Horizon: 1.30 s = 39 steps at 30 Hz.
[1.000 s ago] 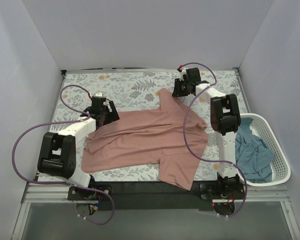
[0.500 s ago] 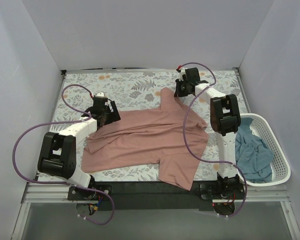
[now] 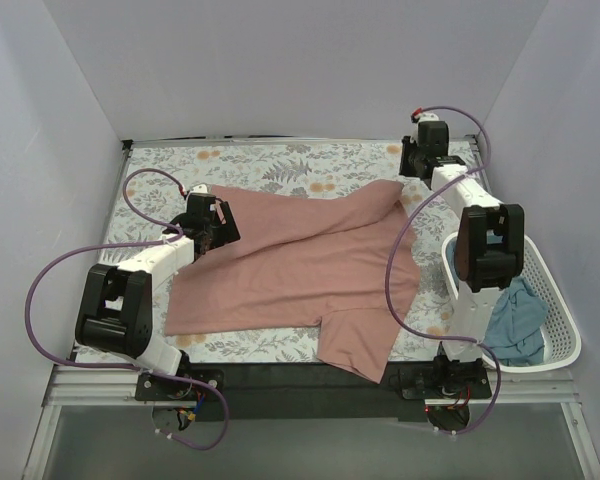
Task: Fold and stack the t-shirts
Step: Fold the tshirt
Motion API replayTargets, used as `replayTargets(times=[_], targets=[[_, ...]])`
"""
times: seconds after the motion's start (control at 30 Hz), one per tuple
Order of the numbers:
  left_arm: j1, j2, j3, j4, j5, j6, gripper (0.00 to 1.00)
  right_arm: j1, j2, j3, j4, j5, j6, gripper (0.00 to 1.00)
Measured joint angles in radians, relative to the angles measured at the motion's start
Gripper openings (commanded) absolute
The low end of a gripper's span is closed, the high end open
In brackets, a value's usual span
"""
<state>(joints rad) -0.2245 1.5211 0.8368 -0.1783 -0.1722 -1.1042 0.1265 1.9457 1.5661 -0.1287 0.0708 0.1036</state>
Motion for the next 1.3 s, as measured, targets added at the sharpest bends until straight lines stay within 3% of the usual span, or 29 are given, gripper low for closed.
replayTargets(times=[0.3,0.53,0.73,1.0,1.3], targets=[[0.0,0.008,0.014,-0.009,-0.025,-0.004,0.8,0.013,0.101,-0.039,-0.161,-0.06,0.028,0.33],[0.003,0.247,0.289,-0.035,-0.066,-0.005,0.74,0.025,0.047,-0.057,-0.153,-0.119,0.049,0.33],[0.017,0.436,0.423,-0.079,-0.067,-0.008,0.66,0.024,-0.038,-0.142,-0.135,-0.154,0.054,0.34],[0.048,0.541,0.578,-0.156,-0.071,-0.004,0.62,0.024,-0.145,-0.293,-0.084,-0.172,0.078,0.37],[0.145,0.6,0.679,-0.215,-0.064,-0.057,0.62,0.003,-0.134,-0.366,-0.053,-0.216,0.104,0.37]])
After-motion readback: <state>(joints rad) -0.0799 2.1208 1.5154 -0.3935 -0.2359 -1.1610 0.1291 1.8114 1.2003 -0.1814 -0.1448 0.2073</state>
